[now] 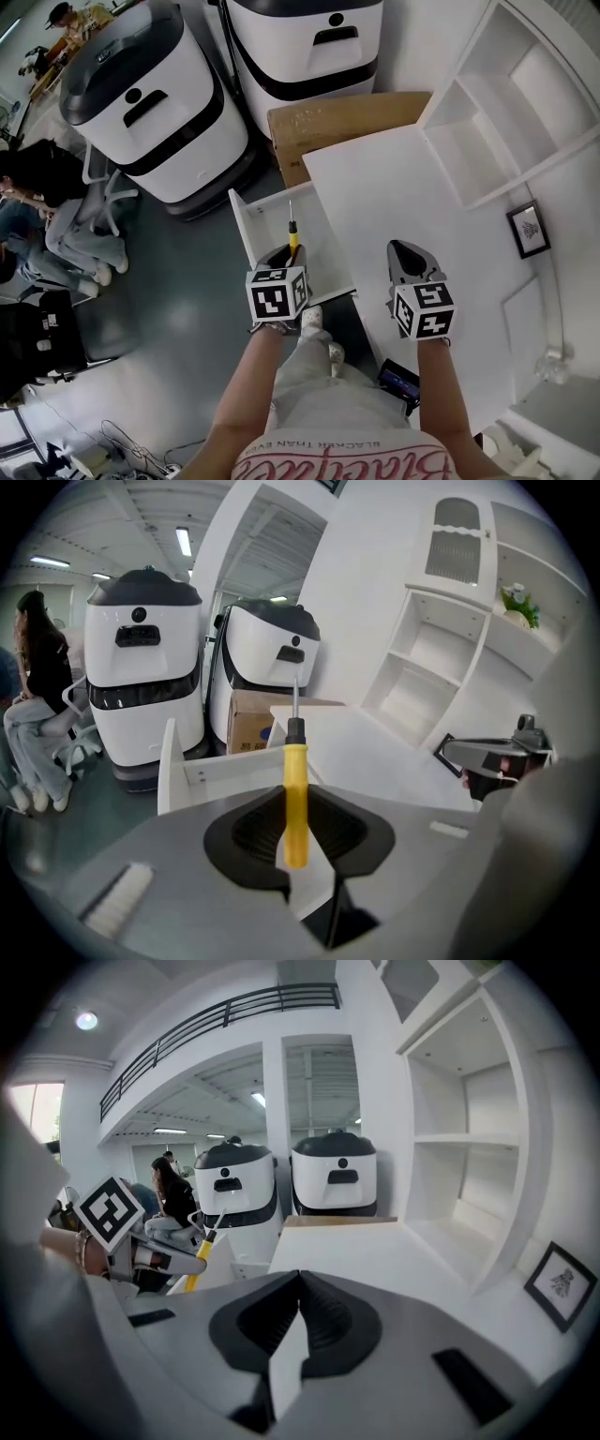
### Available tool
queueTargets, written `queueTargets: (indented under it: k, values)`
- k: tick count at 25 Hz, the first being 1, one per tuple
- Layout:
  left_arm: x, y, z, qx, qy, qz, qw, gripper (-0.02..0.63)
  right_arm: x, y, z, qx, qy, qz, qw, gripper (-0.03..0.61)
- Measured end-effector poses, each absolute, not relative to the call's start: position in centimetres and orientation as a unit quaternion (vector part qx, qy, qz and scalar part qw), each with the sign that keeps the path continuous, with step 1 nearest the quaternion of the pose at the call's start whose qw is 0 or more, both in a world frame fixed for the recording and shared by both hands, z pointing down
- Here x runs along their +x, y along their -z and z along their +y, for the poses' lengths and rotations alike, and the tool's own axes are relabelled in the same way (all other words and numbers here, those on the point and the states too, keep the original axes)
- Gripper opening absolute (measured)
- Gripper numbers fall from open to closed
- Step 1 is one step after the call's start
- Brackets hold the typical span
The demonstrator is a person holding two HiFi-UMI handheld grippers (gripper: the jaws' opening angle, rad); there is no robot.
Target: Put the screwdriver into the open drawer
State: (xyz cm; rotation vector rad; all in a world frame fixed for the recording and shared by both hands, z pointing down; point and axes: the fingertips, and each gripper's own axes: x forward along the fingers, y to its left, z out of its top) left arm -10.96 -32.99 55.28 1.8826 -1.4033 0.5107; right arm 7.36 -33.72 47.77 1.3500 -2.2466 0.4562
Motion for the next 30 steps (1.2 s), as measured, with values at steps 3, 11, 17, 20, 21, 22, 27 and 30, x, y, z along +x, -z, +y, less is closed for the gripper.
queueTargets:
  k: [3, 11, 17, 20, 21, 22, 27, 30]
  values:
    - [-10.6, -57.7, -33.1, 0.722, -0.220, -0.537, 0.377, 0.080, 7.4, -48.7, -34.0, 0.490, -0.175, -0.817, 0.248, 0.008]
    - [-10.1, -63.4, -33.1, 0.694, -0.260, -0.519, 0.425, 0.080, 6.6, -51.5, -34.1, 0.476, -0.195, -0.813, 0.273, 0.008]
    - [-10.6, -66.4, -34.1, 0.675, -0.276, -0.520, 0.445, 0.080, 6.4, -53.1, -34.5, 0.475, -0.210, -0.807, 0.283, 0.008]
    - [-10.8, -68.3, -34.4, 0.660, -0.286, -0.518, 0.462, 0.080, 6.1, -53.4, -34.4, 0.472, -0.214, -0.805, 0.288, 0.008]
    - [-10.8, -68.9, -34.5, 0.656, -0.290, -0.517, 0.468, 0.080, 6.0, -53.5, -34.3, 0.471, -0.215, -0.805, 0.289, 0.008]
    - [-10.9, -69.6, -34.5, 0.651, -0.295, -0.515, 0.473, 0.080, 5.8, -53.6, -34.3, 0.469, -0.216, -0.805, 0.291, 0.008]
    - [-10.8, -72.7, -34.2, 0.632, -0.324, -0.501, 0.495, 0.080, 5.7, -54.2, -34.2, 0.466, -0.222, -0.803, 0.298, 0.008]
    - [-10.8, -74.5, -33.8, 0.620, -0.338, -0.496, 0.506, 0.080, 5.8, -54.6, -34.0, 0.463, -0.224, -0.803, 0.302, 0.008]
